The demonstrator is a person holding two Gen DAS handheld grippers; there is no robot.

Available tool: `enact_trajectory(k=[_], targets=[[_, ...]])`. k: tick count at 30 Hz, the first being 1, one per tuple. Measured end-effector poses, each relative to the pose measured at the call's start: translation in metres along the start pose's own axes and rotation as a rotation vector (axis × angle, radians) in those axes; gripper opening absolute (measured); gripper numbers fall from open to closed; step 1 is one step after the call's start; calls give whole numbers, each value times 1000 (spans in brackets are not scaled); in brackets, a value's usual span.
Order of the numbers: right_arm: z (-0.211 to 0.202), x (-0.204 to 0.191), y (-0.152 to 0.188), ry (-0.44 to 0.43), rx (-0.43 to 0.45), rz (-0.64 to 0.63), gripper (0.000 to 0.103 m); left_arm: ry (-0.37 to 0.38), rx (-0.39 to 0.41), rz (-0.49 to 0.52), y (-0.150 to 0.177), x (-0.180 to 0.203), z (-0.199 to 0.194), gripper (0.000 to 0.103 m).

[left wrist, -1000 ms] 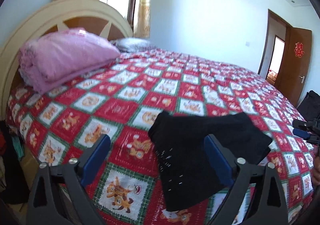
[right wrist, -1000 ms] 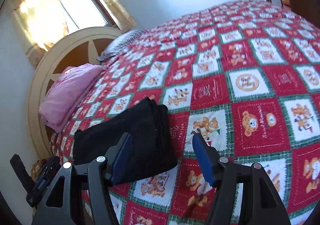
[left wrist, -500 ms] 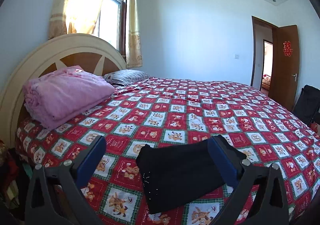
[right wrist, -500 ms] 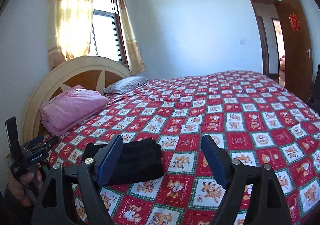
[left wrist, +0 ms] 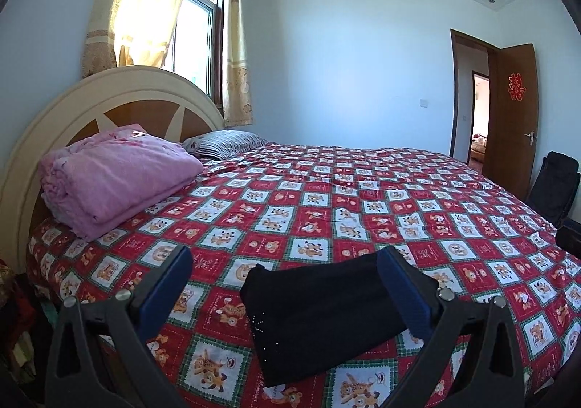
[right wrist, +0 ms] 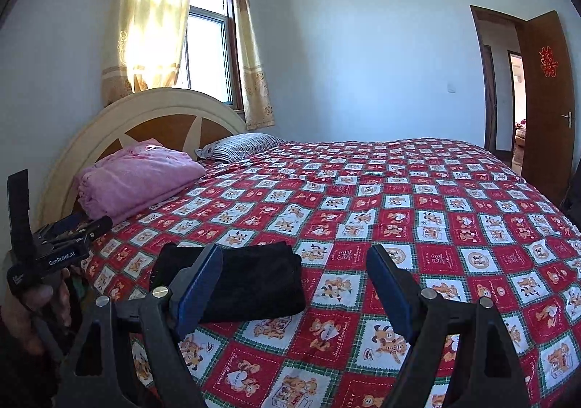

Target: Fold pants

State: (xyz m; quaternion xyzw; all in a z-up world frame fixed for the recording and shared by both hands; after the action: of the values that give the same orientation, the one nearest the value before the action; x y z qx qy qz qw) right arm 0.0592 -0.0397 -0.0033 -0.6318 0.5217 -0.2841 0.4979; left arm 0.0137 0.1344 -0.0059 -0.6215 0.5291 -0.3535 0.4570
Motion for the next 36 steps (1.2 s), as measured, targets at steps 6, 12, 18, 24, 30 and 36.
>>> enact_trajectory(k=[6,12,18,24,30,36], targets=[[-3,-3,0,-5,8,-5,82,0,2,-1,-1,1,-1,103],[-3,-3,0,-6,8,-1,82,2,2,-6,-1,1,-1,103],[-2,-4,0,-9,1,-3,82,7,-2,-7,-2,1,-1,103],[1,-4,3,-9,-8,-4,82,5,-6,-9,0,1,0,103],[3,-4,6,-12,-13,-2,82,6,-14,-12,2,0,2,103],[4,-5,7,-11,-15,-5,82,3,-1,-7,1,1,0,103]])
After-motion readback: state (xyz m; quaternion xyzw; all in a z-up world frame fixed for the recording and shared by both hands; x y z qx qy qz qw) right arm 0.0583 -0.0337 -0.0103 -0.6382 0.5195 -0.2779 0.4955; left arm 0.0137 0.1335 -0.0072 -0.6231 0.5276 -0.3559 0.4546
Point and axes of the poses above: each gripper's, at about its wrist camera, not at the fingertips, and z roughly the way its jaws point, x to its right, y to its underside, the point moved 1 cm from there along z, roughly the way its jaws point, and after that the axes turned 4 degrees about z, right-handed, at the moved point
